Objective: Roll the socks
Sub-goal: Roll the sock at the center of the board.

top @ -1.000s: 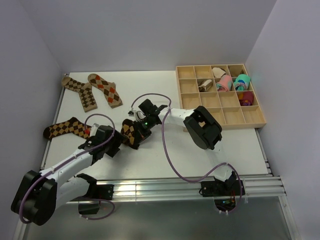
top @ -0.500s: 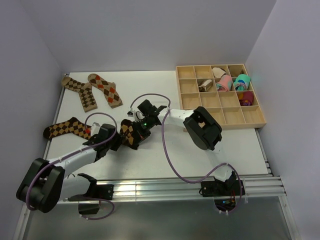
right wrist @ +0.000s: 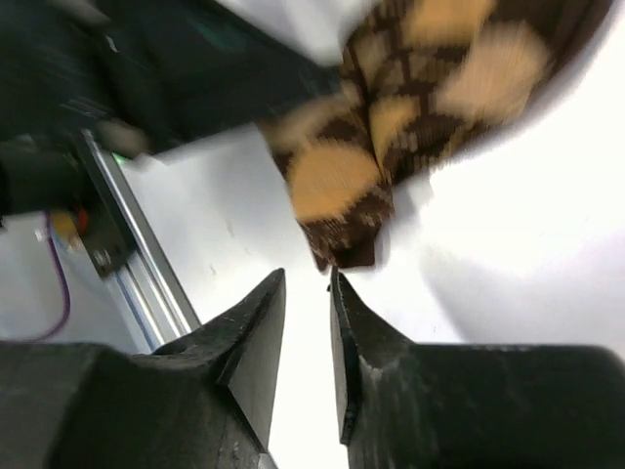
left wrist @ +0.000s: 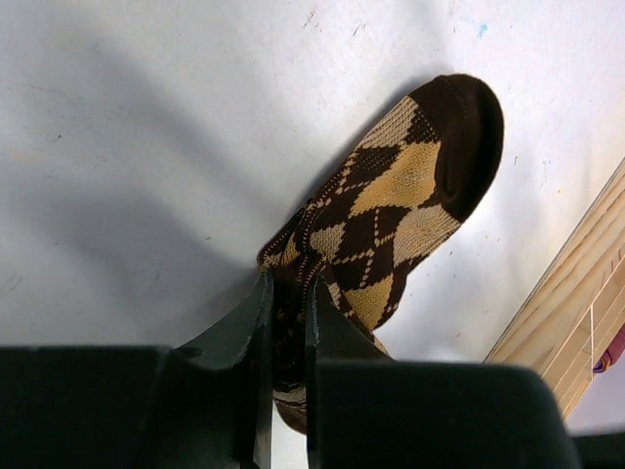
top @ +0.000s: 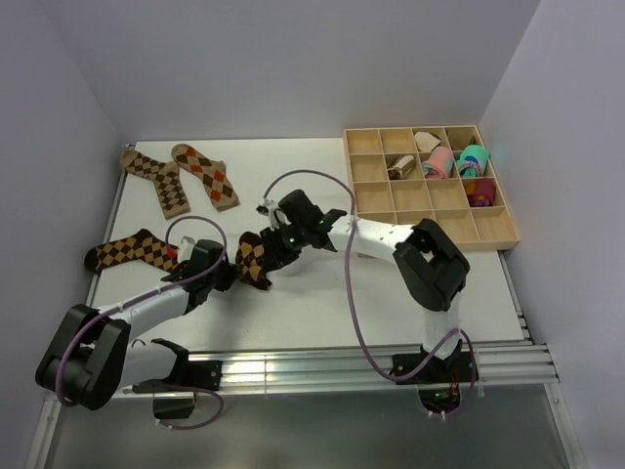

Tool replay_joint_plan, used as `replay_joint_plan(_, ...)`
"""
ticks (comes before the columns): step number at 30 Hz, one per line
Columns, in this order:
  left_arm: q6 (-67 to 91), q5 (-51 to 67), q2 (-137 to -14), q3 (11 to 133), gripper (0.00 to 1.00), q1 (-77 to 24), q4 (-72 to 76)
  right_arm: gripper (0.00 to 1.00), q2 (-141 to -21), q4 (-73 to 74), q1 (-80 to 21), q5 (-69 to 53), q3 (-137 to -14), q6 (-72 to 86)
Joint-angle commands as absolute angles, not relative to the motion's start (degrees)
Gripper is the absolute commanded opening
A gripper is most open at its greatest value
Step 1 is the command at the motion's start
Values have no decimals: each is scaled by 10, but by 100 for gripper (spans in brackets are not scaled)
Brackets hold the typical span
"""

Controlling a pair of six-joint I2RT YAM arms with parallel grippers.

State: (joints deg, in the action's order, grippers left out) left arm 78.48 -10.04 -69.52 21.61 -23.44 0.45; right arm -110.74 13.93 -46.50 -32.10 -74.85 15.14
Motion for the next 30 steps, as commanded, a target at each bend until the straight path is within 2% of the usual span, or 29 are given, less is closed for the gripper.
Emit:
replay_joint_plan(1, 742, -100, -721, 201, 3, -227, -55, 33, -1046, 42, -456, -276, -740, 152)
replay_joint_plan(11, 723, -86, -722, 206, 3, -227, -53, 55, -1137, 33, -441, -180, -825, 203)
replay_joint_plan(17, 719, -83, -721, 204, 2, -226, -49, 56, -1193, 19, -436, -203, -831, 243)
replay_joint_plan(22, 715, -80, -722, 206, 2, -225, -47, 49, -1231, 2, -435, -256, -838, 272)
replay_joint_plan(25, 715, -80, -722, 207, 2, -225, -48, 41, -1249, -30, -433, -273, -833, 290)
replay_joint_plan(28, 715, -79, -719, 208, 0, -225, -53, 20, -1248, -53, -427, -275, -808, 308)
replay_joint_plan(29, 714, -79, -716, 210, 0, -225, -58, 9, -1244, -61, -424, -274, -796, 311)
replay_joint_plan(30, 712, -80, -715, 212, 0, -225, -61, 5, -1230, -76, -420, -273, -768, 319)
